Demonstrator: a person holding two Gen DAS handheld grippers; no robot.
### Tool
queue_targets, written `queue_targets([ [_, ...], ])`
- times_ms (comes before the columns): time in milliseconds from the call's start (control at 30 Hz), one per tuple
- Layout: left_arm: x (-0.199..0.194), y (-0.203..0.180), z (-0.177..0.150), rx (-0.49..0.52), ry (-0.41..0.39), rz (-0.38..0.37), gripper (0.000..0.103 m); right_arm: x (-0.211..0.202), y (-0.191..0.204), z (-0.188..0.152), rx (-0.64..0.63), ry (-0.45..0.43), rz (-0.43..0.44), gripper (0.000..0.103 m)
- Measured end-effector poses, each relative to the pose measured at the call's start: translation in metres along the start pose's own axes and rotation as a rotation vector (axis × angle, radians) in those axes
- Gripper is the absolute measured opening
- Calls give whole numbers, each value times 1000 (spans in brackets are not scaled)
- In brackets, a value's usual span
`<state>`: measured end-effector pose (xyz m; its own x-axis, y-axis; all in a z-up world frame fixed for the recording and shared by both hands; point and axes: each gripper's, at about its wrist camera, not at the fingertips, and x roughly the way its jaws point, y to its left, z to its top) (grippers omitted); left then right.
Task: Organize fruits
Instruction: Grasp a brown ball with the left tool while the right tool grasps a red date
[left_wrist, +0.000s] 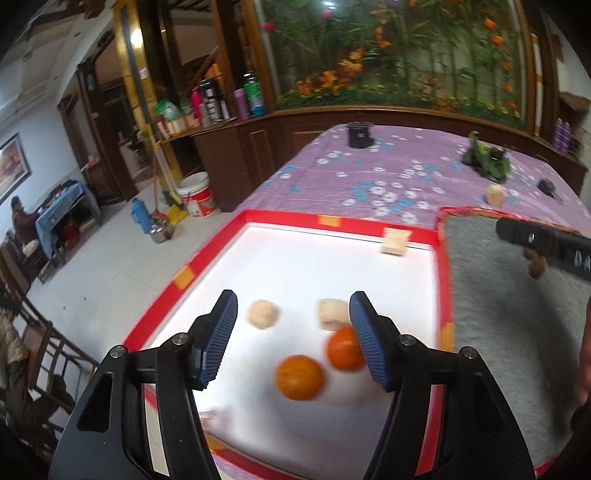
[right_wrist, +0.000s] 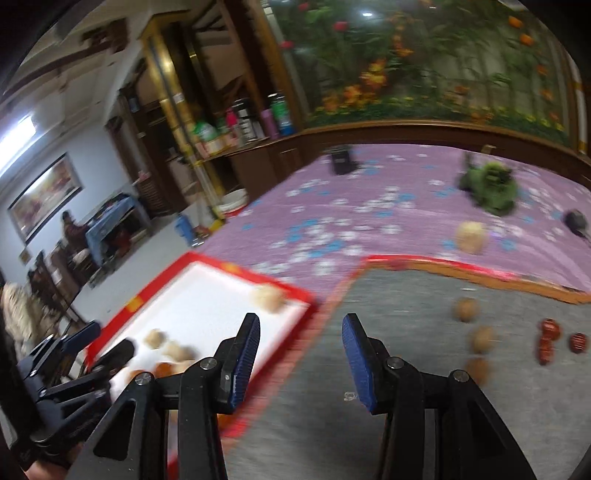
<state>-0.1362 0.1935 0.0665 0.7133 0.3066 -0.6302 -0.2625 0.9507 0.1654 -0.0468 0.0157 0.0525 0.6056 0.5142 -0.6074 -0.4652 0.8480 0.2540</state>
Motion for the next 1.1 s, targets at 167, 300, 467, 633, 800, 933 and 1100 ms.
queue_targets([
  [167, -10, -33, 2, 68, -7, -58, 64, -33, -75, -6, 93, -24, -111, 45],
  [300, -14, -58, 2, 116, -6, -103, 64, -59, -133, -19, 167, -20, -199, 45],
  [467, -13, -93, -3, 180, 36, -176, 64, -62, -174, -32, 207, 49, -251, 45],
  [633, -23, -112, -3, 238, 33, -200, 64, -41, -166, -23, 129, 103, -267, 45],
  [800, -30, -122, 9, 238, 33, -259, 64, -7, -161, -19, 82, 171, -358, 29],
  [933, -20, -144, 23, 237, 37, -303, 64, -12, -167, -23, 86, 145, -367, 19],
  [1100, 9, -188, 35, 223, 105, -365, 63, -18, -181, -23, 141, 136, -300, 19],
])
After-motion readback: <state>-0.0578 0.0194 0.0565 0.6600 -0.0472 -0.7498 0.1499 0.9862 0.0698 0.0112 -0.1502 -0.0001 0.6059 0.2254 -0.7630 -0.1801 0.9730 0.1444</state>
